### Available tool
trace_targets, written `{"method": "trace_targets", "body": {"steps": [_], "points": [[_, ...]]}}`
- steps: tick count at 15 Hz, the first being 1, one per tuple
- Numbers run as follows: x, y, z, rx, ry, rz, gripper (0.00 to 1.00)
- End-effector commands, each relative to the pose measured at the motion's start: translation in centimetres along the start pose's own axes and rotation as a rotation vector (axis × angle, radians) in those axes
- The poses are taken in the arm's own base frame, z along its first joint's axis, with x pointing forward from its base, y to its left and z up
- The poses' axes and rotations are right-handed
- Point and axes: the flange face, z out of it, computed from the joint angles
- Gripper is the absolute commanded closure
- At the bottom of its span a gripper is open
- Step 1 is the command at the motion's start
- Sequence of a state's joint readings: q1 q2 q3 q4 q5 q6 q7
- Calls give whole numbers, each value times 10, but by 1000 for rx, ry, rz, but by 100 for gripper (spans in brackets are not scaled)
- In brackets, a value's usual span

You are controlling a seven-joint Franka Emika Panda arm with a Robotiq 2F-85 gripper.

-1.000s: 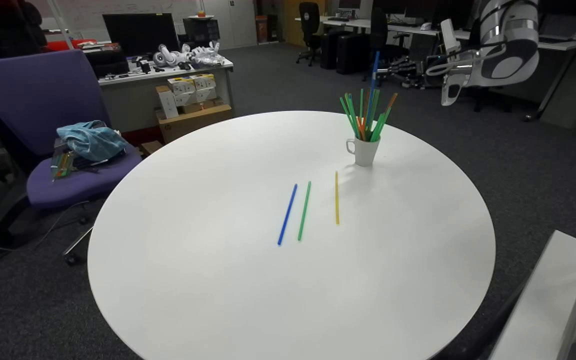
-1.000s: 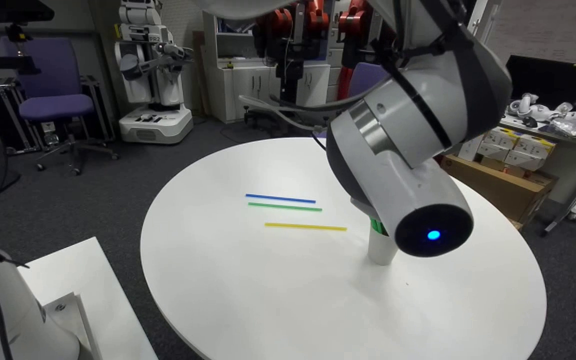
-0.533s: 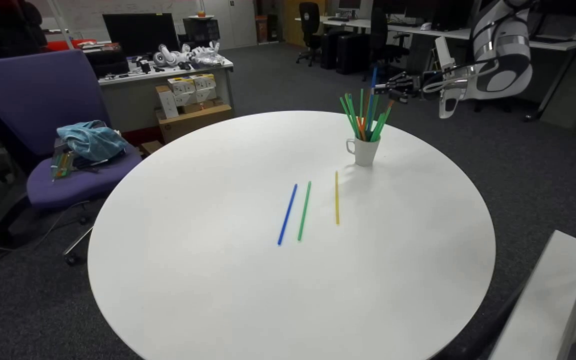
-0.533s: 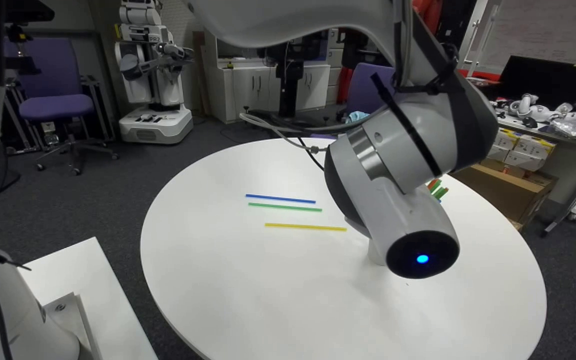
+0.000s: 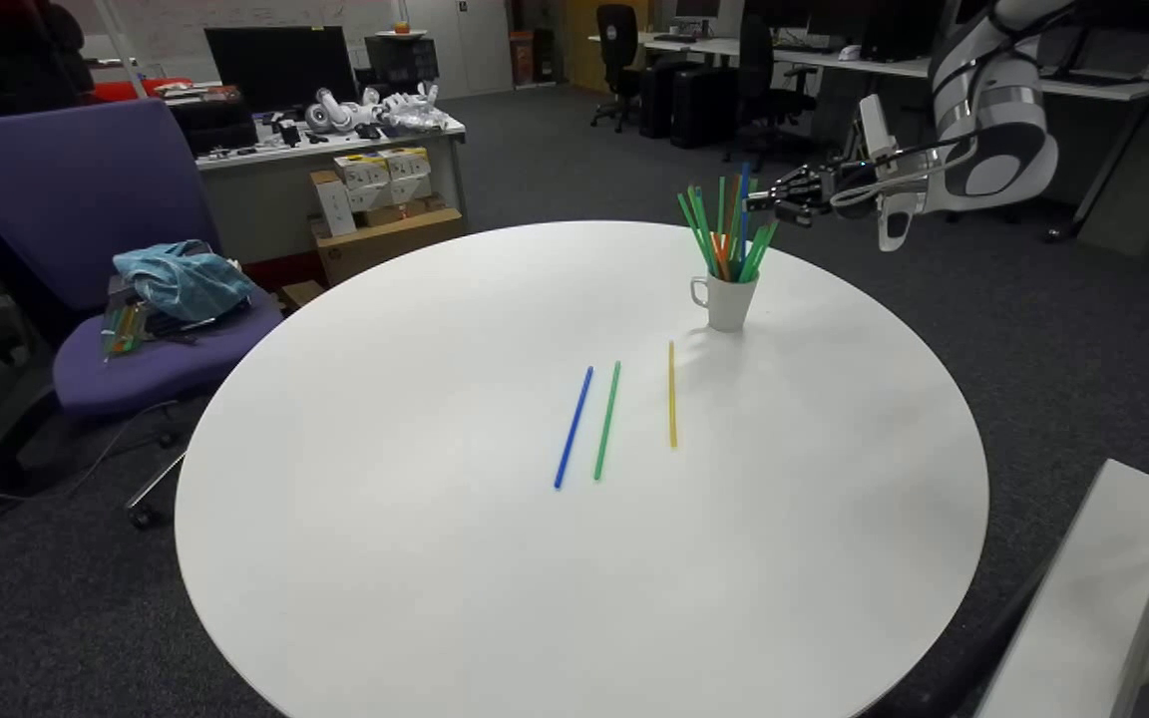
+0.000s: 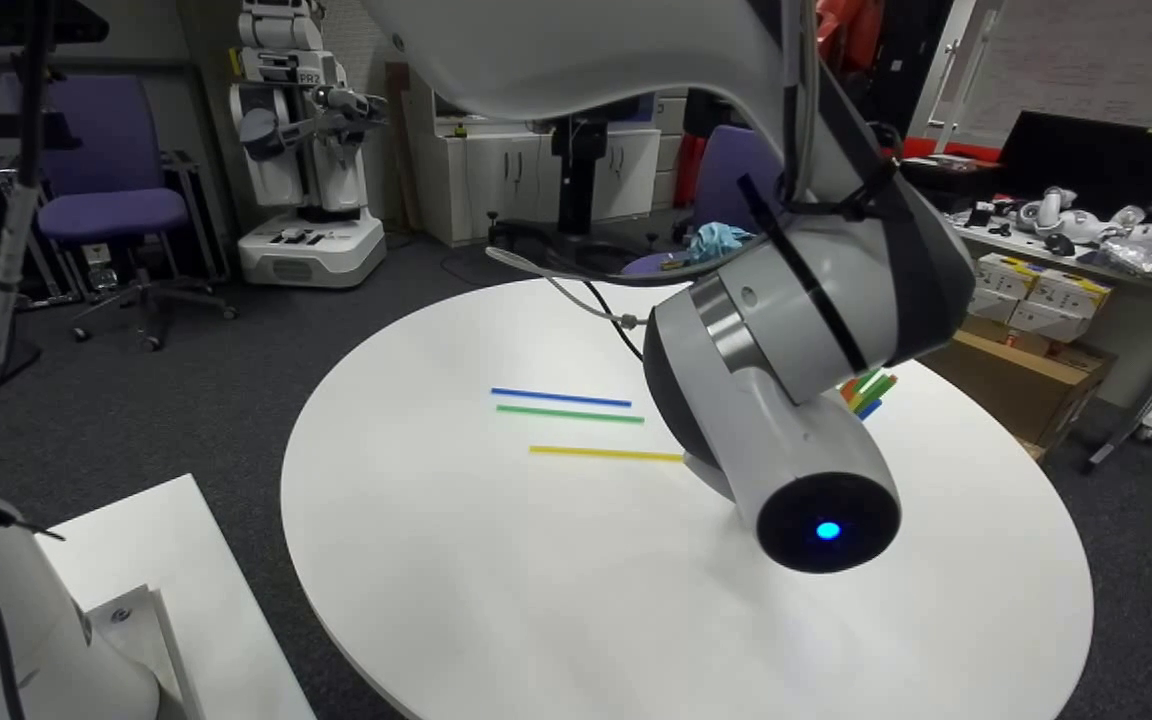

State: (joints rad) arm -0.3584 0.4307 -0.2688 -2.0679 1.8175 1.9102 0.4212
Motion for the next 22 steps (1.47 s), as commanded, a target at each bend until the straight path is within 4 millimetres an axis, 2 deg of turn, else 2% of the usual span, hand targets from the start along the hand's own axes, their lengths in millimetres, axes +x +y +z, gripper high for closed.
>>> {"method": "trace_targets", "body": {"steps": [1, 3, 4, 6, 7, 15, 19, 22], "points": [[-1, -4, 2, 4, 42, -10, 100], [-2, -4, 2, 4, 60, -20, 100], [-5, -4, 2, 2, 65, -29, 74], [-15, -5, 1, 10, 88, -58, 67], [-23, -7, 0, 18, 97, -78, 57], [-89, -21, -8, 45, 157, -247, 0], [-117, -22, -6, 23, 247, -341, 0], [-144, -11, 5, 21, 403, -464, 0]]}}
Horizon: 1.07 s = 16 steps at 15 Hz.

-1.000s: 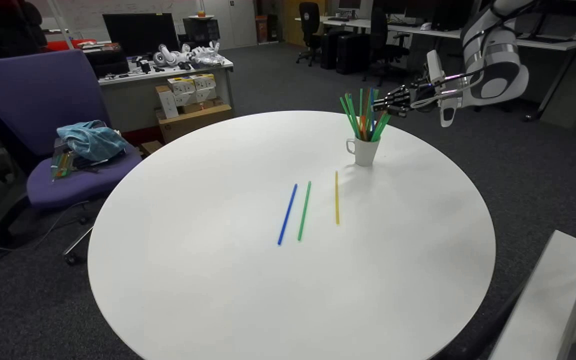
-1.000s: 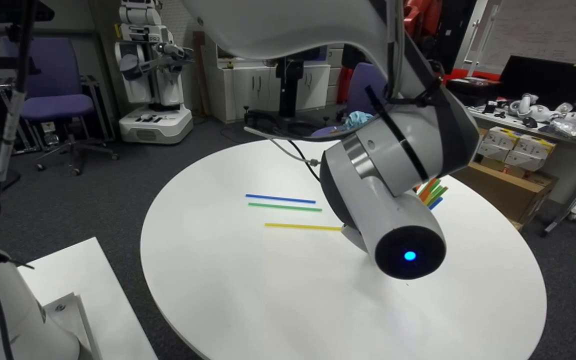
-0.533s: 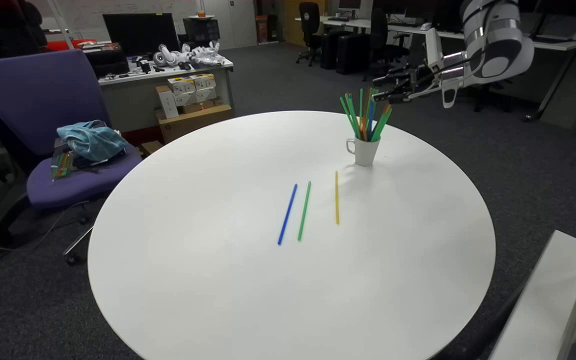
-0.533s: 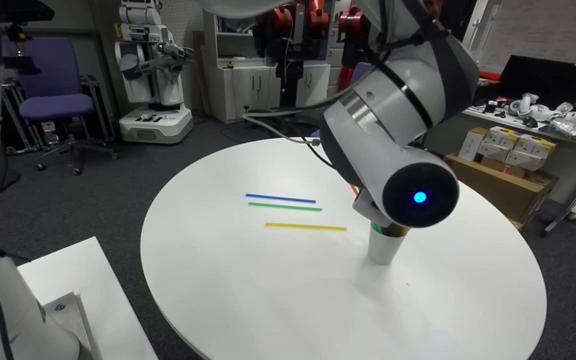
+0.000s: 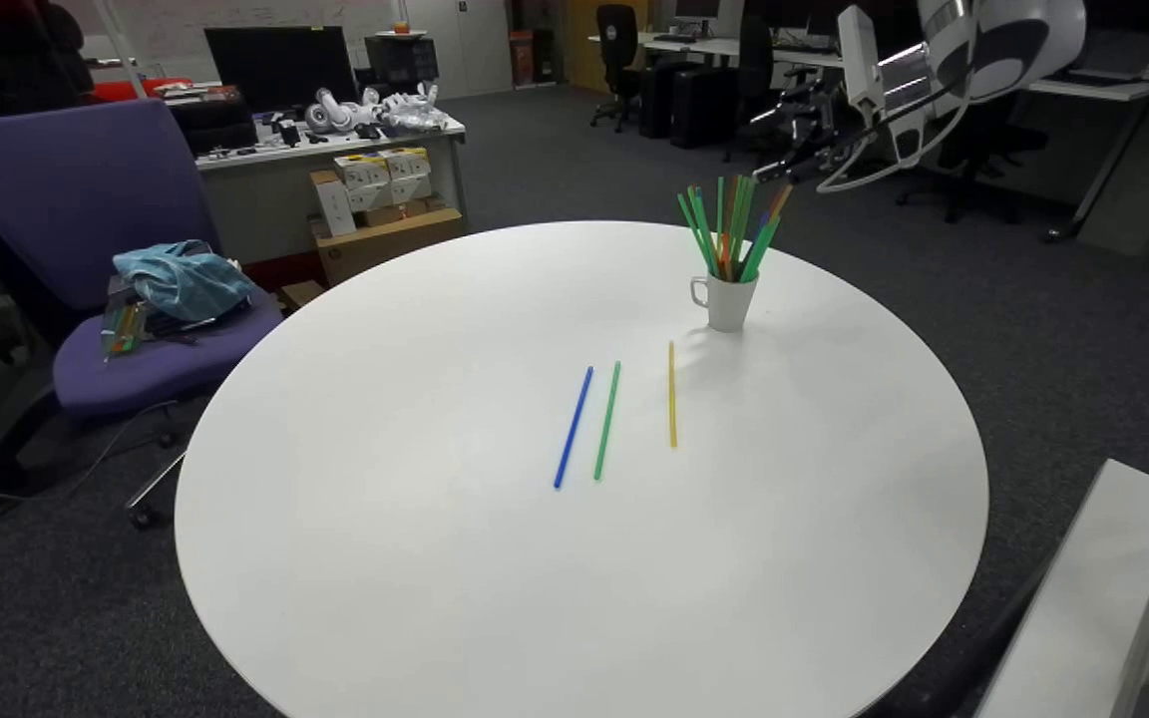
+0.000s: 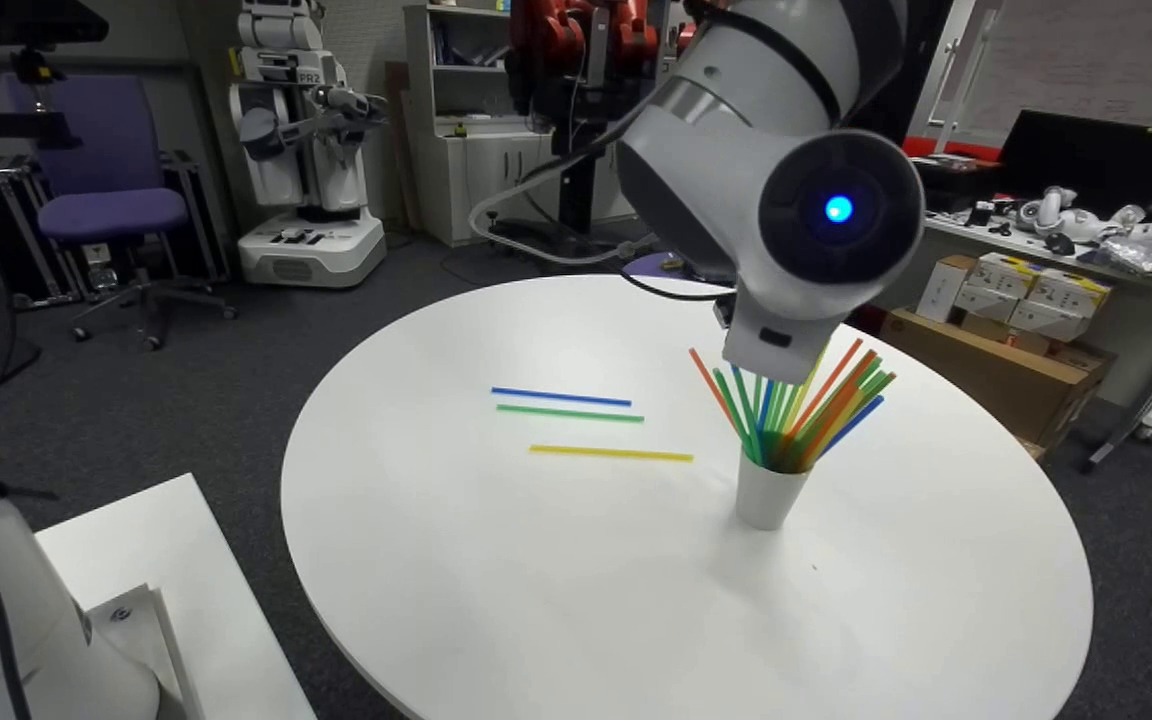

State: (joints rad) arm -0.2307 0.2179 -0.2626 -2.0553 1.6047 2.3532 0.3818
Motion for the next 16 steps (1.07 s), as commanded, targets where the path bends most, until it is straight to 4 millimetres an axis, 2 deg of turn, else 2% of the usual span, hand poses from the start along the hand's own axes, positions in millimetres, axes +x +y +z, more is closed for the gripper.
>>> {"method": "trace_targets", "body": {"steps": [1, 4, 7, 10, 12, 16], "points": [[-49, 2, -3, 3, 141, -153, 0], [-92, 18, 9, -38, 230, -317, 0], [-131, 44, 23, -142, 247, -492, 0], [-155, 71, 37, -287, 223, -654, 0], [-162, 91, 46, -398, 235, -738, 0], [-142, 143, 72, -579, 352, -874, 0]]}}
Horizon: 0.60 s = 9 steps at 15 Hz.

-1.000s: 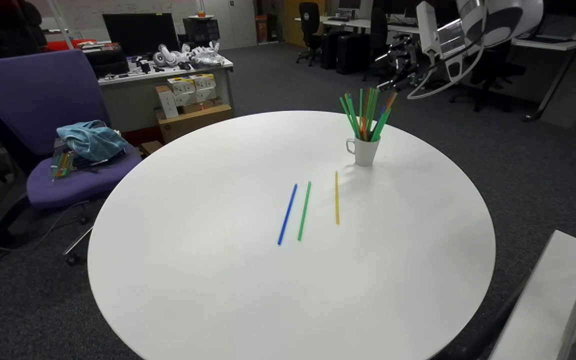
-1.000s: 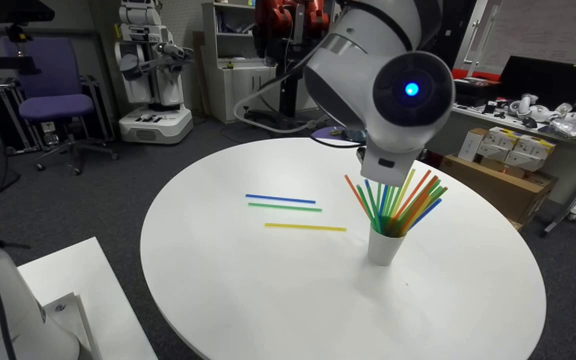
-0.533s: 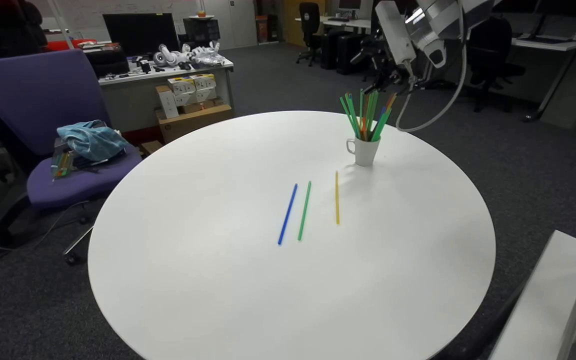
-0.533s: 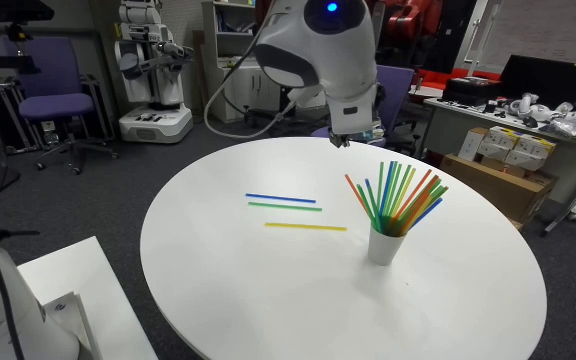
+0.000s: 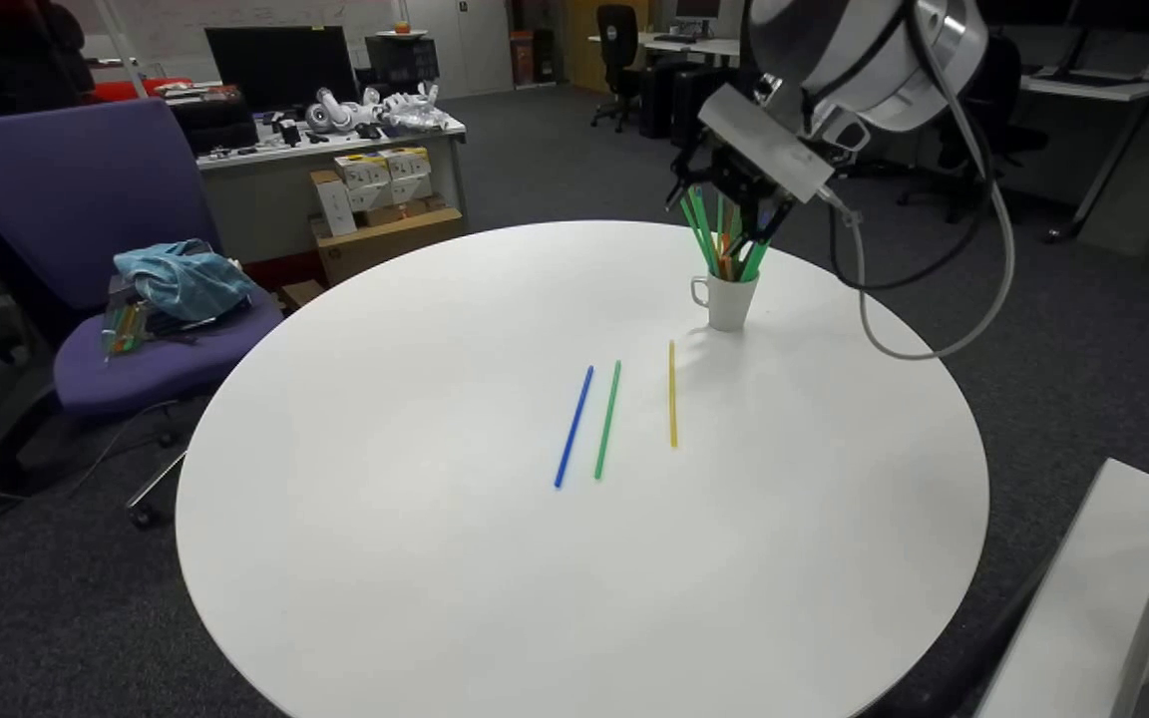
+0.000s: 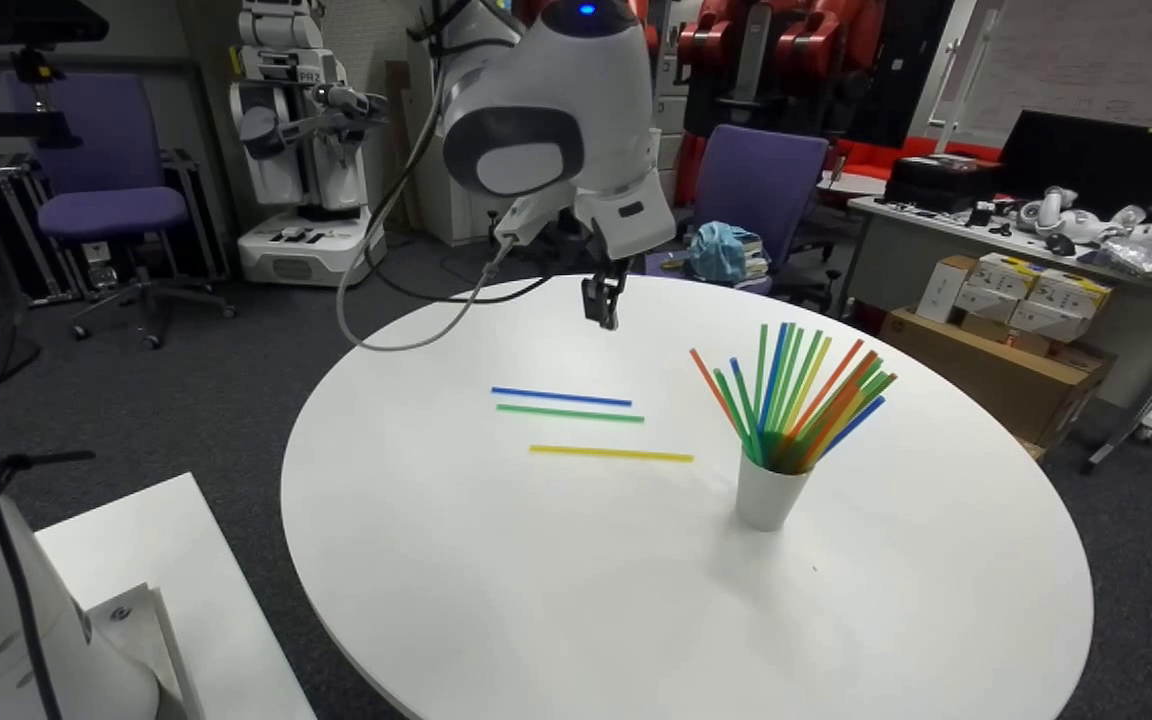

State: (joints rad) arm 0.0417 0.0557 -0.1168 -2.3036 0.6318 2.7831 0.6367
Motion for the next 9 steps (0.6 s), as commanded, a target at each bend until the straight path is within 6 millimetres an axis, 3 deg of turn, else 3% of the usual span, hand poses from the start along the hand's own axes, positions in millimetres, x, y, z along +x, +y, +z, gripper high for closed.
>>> {"method": "trace_targets", "body": {"steps": [1, 4, 5, 9], "points": [[-22, 31, 27, -153, 40, -113, 0], [-39, 45, 49, -331, 22, -229, 0], [-32, 42, 49, -264, 29, -187, 0], [-41, 47, 59, -325, 18, -226, 0]]}}
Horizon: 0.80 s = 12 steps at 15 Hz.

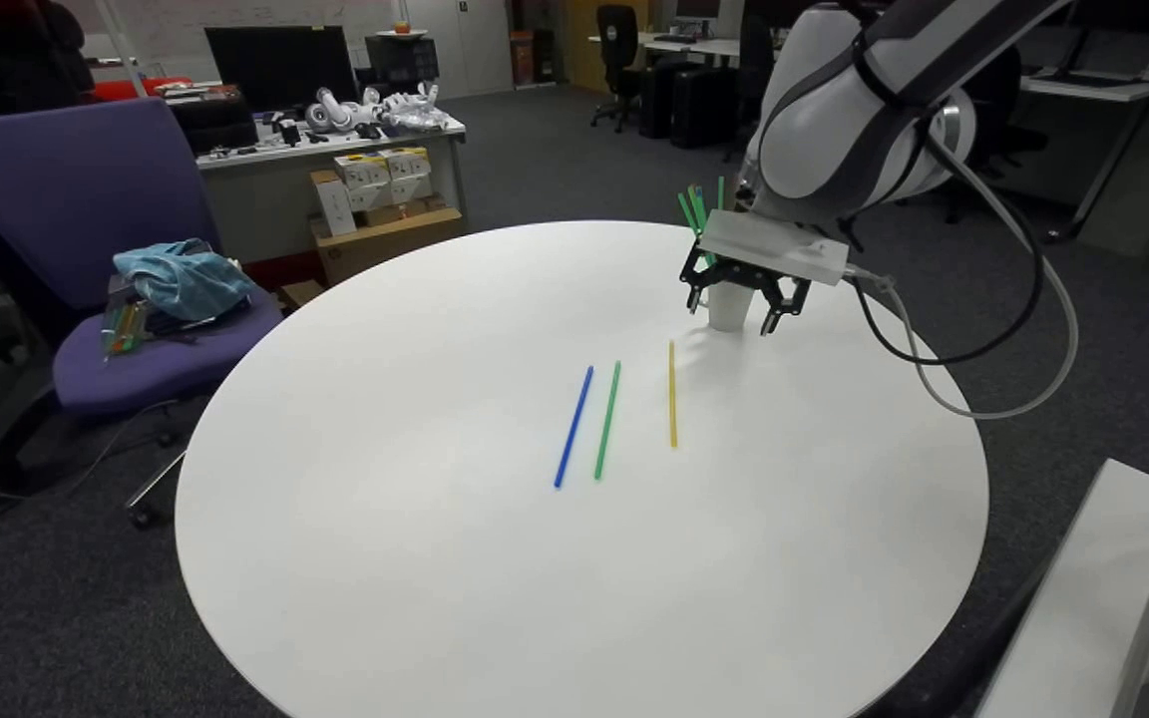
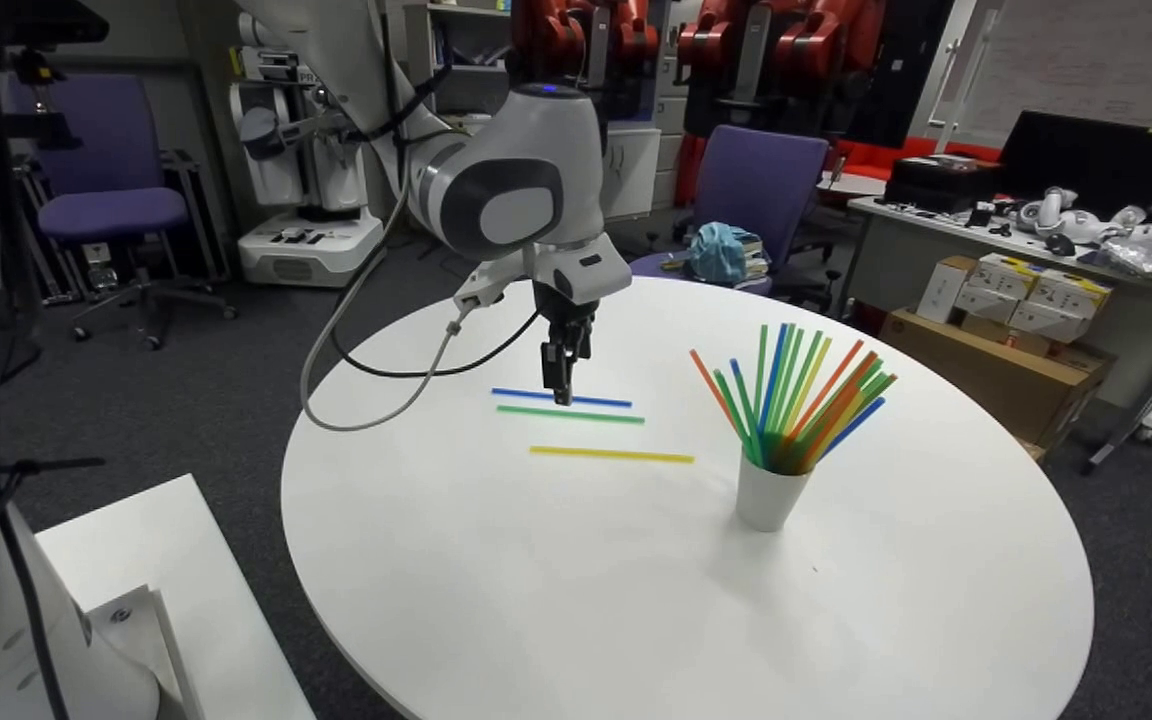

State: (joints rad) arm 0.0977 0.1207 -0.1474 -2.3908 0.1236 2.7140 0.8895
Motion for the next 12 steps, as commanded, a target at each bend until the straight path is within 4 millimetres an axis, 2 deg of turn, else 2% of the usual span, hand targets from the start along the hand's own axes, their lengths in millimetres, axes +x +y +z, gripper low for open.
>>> {"method": "trace_targets", "body": {"steps": [1, 7, 12], "points": [[1, 0, 0, 1, 0, 0, 0], [4, -4, 1, 31, 35, -5, 0], [10, -22, 23, 59, 68, -20, 0]]}}
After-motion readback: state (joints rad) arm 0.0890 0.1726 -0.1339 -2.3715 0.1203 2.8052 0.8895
